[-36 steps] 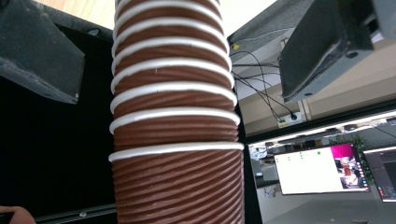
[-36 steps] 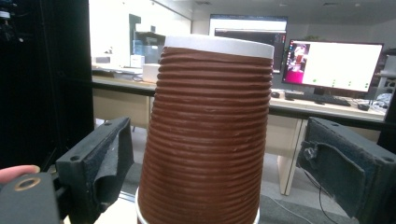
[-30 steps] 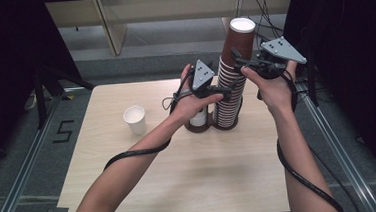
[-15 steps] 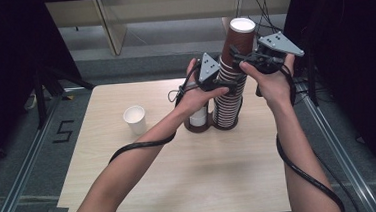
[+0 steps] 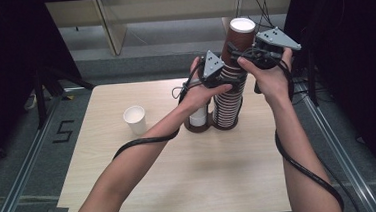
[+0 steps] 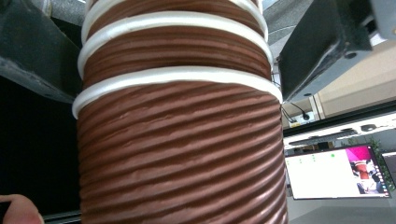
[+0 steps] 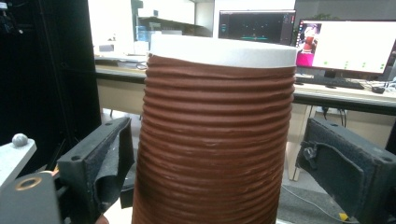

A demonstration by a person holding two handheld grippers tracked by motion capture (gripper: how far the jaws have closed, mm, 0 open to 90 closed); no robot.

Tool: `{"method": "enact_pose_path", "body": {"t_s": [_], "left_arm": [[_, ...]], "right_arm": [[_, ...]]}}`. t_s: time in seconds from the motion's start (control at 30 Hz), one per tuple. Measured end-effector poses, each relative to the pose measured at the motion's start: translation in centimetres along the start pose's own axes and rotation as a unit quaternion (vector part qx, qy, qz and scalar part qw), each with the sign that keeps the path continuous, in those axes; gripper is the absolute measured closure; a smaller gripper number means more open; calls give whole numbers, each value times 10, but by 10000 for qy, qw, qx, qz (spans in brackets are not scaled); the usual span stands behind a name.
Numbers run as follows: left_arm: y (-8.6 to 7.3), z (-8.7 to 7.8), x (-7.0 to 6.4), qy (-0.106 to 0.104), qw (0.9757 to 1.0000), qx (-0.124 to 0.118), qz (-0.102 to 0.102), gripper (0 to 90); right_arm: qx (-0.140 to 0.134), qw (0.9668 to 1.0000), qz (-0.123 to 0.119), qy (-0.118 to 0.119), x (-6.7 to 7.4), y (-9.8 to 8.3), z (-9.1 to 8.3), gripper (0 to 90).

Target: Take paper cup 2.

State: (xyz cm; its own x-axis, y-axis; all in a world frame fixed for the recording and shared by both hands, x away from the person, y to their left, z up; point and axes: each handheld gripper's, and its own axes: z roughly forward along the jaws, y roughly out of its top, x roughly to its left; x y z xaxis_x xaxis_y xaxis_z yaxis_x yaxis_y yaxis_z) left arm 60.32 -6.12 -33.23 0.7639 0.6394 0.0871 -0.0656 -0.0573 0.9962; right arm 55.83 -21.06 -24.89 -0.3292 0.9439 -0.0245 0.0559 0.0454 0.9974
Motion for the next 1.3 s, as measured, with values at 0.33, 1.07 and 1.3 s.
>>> {"method": "enact_pose_path", "body": {"t_s": [0.33,1.07,1.3], "left_arm": [[0,1,0,-51,10000,12,-43,28],[0,1,1,-48,9999,77,72,34],[0,1,-1,-47,9999,60,113,34]], "right_arm": [[73,10000,0,-2,1,0,8,111],[109,9997,202,45,1,-3,14,170],[5,9997,222,60,0,-3,12,181]]}}
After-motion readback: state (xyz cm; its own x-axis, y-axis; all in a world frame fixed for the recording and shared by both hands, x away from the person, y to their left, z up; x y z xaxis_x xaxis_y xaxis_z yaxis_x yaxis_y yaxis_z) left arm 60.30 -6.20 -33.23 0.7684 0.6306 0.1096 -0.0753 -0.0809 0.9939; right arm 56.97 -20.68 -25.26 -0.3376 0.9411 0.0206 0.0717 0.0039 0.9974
